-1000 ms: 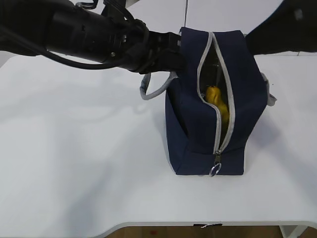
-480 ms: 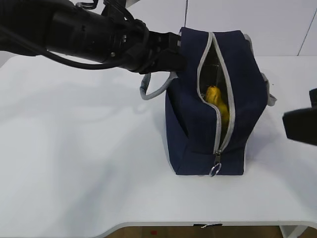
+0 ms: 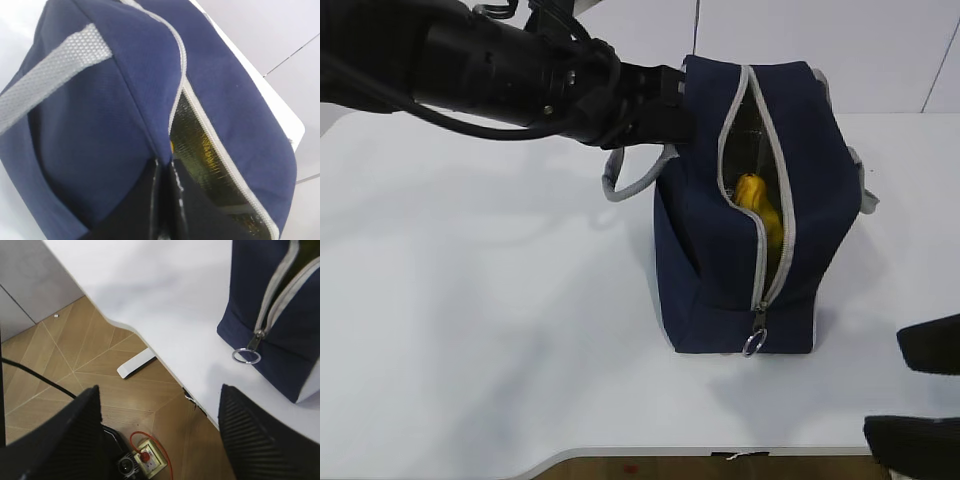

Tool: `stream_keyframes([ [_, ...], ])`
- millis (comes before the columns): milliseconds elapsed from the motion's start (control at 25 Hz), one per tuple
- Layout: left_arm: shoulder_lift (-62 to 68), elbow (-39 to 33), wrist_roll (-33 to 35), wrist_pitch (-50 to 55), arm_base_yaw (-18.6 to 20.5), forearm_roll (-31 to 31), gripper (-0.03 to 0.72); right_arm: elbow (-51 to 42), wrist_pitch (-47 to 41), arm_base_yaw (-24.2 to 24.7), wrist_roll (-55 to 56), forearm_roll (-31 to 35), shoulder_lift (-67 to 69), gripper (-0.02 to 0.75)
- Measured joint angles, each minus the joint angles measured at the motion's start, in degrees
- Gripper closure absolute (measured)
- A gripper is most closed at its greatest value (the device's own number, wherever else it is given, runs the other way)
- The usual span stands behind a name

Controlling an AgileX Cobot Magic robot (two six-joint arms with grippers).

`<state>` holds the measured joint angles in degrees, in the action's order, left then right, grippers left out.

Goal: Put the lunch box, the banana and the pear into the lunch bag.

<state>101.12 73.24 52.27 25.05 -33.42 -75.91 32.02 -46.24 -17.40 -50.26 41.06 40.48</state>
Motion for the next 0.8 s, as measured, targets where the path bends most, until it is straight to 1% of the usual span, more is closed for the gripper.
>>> stream_keyframes([
  [200,0.00,0.00,0.00,0.00,0.00,0.00,0.690,-4.90,3.42,0.00,-9.40,4.24,0.00,0.160],
  [400,0.00,0.00,0.00,0.00,0.00,0.00,0.690,-5.20,6.66,0.00,-18.59,5.98,0.13,0.160],
  [520,0.00,0.00,0.00,0.00,0.00,0.03,0.690,-5.20,7.37,0.00,-20.10,6.58,0.98,0.160],
  [680,0.00,0.00,0.00,0.00,0.00,0.03,0.690,-5.20,10.08,0.00,-20.83,11.30,1.02,0.160],
  [800,0.00,0.00,0.00,0.00,0.00,0.12,0.690,-5.20,13.77,0.00,-24.52,13.03,1.87,0.160],
])
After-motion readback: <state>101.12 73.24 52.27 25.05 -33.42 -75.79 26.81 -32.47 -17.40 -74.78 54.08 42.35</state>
